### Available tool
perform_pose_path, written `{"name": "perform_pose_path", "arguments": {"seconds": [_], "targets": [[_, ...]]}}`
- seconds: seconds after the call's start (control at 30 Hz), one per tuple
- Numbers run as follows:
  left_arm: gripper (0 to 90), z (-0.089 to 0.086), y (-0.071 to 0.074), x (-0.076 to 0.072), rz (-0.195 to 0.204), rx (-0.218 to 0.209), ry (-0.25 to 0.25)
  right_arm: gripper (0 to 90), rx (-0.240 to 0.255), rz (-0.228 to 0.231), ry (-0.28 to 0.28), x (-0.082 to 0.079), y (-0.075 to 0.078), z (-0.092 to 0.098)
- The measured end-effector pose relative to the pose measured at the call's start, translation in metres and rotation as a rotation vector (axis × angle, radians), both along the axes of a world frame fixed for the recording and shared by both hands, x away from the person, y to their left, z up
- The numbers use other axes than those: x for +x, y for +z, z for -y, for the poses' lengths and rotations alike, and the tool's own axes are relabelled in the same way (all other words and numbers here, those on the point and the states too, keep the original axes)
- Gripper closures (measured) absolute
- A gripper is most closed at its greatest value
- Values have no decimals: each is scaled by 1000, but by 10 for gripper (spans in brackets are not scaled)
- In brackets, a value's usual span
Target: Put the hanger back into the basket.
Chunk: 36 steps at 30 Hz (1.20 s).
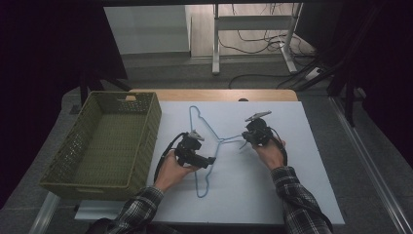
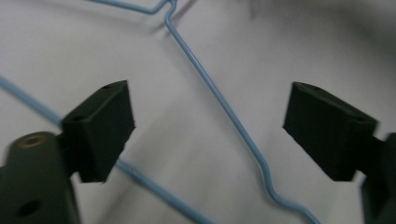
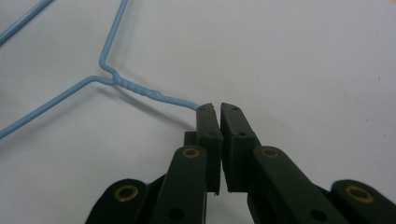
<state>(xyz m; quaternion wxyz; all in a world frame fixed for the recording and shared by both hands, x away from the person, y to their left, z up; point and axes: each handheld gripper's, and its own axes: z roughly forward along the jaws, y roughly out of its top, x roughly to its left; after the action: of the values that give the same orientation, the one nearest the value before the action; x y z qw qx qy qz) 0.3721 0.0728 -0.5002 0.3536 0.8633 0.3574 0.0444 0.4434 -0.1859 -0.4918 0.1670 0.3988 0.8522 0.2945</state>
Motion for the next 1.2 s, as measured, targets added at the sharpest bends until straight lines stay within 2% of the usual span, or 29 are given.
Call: {"name": "perform_pose_path", "arguments": {"seconds": [0.03,0.07,0.1,0.13,0.17,0.2,0.3,0.33,0.43,0.47,0.63,0.7,0.8,1.03,1.07,1.1,1.13,1.17,1.2], "targets": [[247,0,0,0,0,0,0,859,0,0,0,0,0,0],[247,3,-1,4,4,9,-4,859,1,2,3,-1,1,0],[292,6,-2,8,3,19,-2,859,4,2,5,-1,2,0],[382,12,-5,17,-13,24,-7,859,6,4,6,-2,3,0],[416,12,-5,17,-13,24,-7,859,8,5,5,-3,4,0],[445,17,-10,26,-35,18,-7,859,10,8,5,-4,5,0],[485,22,-14,32,-51,28,-12,859,16,11,6,-5,7,0],[533,24,-16,34,-60,31,-13,859,19,14,9,-6,9,0],[563,30,-19,37,-71,38,-3,859,23,17,10,-7,11,0],[598,32,-20,38,-73,39,1,858,25,19,10,-8,12,0],[656,33,-20,39,-97,30,9,858,26,22,11,-9,12,-1],[708,33,-20,40,-108,30,11,857,26,22,13,-10,13,-3],[726,32,-21,41,-135,13,27,856,25,24,18,-11,13,-4],[751,29,-19,41,-168,7,62,835,23,19,22,-11,12,-6],[782,25,-18,41,-184,-12,95,708,61,5,25,-11,14,-5],[807,25,-18,41,-184,-12,95,708,61,5,25,-11,14,-5],[841,19,-15,42,-199,-40,120,600,101,14,21,-13,21,-5],[869,19,-15,42,-199,-40,120,562,123,23,19,-14,26,-4],[868,14,-10,41,-157,-28,114,535,144,34,16,-15,32,-2]]}}
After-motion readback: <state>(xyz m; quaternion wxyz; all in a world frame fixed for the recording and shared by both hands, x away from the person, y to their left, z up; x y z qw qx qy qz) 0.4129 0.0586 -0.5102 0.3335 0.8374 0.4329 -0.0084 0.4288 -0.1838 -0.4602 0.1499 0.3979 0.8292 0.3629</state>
